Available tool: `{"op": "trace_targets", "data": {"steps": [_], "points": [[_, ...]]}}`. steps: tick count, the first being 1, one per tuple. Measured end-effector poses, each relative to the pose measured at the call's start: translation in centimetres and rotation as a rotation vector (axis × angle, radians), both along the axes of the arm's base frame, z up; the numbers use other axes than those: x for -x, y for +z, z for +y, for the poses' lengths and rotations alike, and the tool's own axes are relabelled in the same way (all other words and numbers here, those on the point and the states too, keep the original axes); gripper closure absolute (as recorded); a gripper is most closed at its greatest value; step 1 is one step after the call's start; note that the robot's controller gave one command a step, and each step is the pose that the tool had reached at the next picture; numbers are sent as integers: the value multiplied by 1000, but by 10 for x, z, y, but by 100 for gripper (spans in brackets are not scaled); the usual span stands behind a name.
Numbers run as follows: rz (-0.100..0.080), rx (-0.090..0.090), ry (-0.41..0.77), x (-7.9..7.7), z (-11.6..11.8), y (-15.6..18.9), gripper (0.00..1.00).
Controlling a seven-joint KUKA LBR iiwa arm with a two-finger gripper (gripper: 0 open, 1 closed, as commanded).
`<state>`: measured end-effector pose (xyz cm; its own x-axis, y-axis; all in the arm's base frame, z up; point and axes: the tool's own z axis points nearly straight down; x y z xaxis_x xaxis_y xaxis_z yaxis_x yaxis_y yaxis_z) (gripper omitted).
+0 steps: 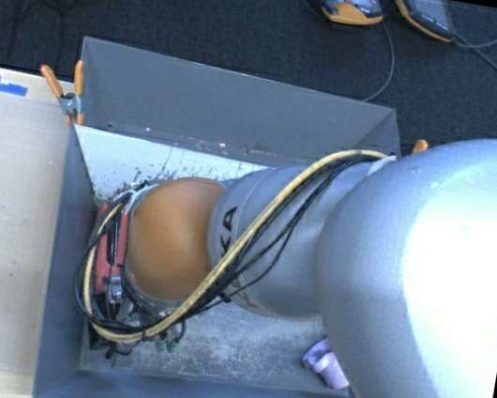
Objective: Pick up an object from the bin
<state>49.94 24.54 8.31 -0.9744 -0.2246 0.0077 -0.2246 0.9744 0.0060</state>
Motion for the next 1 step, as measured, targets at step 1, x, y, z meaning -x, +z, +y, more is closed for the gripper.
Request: {"op": "trace_targets", "data": {"steps": [1], "points": [[0, 0, -1, 0, 0, 0, 100]]}}
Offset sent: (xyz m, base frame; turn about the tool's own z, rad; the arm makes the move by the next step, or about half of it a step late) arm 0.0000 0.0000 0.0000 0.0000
